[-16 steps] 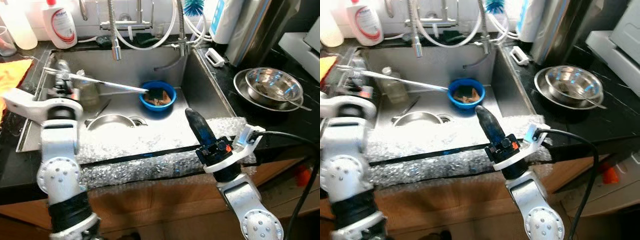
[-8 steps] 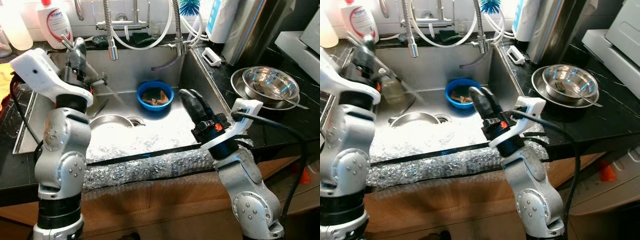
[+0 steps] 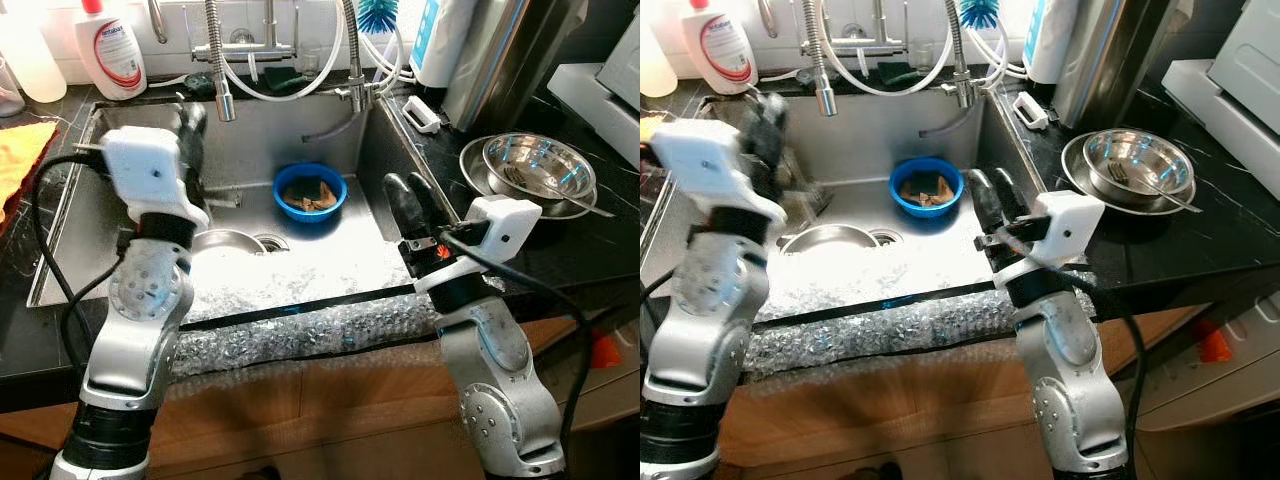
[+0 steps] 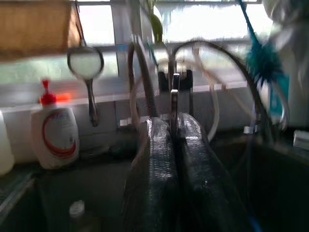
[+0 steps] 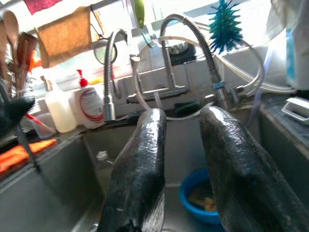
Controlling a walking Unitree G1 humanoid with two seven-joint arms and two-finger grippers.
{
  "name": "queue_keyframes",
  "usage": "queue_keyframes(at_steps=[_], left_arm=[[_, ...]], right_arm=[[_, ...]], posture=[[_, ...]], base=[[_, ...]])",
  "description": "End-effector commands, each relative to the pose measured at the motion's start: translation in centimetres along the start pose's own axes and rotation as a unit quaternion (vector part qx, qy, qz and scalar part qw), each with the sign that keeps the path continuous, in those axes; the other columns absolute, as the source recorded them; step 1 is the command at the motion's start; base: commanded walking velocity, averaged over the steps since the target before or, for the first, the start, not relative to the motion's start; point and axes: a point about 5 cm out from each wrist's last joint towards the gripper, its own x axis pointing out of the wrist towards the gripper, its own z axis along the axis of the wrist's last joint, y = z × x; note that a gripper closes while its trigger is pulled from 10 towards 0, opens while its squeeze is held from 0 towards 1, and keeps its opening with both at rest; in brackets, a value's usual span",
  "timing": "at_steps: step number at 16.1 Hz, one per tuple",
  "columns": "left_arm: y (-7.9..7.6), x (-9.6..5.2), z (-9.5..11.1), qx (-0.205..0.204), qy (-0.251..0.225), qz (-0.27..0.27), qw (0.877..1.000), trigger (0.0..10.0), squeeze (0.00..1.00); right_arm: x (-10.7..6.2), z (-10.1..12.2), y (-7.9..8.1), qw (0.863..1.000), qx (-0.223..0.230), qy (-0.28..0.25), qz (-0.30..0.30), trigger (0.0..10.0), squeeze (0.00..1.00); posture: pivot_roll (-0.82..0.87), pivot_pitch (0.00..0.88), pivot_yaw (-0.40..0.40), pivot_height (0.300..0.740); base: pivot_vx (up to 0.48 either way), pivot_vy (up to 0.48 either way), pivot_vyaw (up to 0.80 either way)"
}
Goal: Kitchen organization
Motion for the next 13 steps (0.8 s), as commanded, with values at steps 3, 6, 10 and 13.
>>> queue_keyframes(at_steps=[3, 6, 10, 13], left_arm=[[0.7, -0.8, -2.1, 0.014, 0.048, 0.009, 0.999, 10.0, 0.00], [2.3, -0.8, -2.9, 0.009, 0.071, 0.043, 0.997, 10.0, 0.00], [3.1, -1.3, -4.4, -0.026, 0.122, 0.078, 0.989, 10.0, 0.00], [2.7, -1.6, -5.0, -0.033, 0.147, 0.074, 0.986, 10.0, 0.18]], right_arm=[[-0.7, -0.9, -1.2, 0.998, -0.041, 0.008, -0.045, 10.0, 0.00], [-1.0, -1.1, -1.8, 0.996, -0.059, 0.008, -0.065, 10.0, 0.00], [-1.3, -1.5, -2.4, 0.994, -0.066, 0.019, -0.089, 10.0, 0.00], [-1.5, -1.7, -2.7, 0.992, -0.067, 0.020, -0.106, 10.0, 0.00]], posture=[[0.07, 0.128, -0.036, 0.740], [0.06, 0.122, -0.038, 0.740], [0.07, 0.110, -0.037, 0.740], [0.07, 0.105, -0.036, 0.740]], base=[[0.000, 0.000, 0.00], [0.000, 0.000, 0.00], [0.000, 0.000, 0.00], [0.000, 0.000, 0.00]])
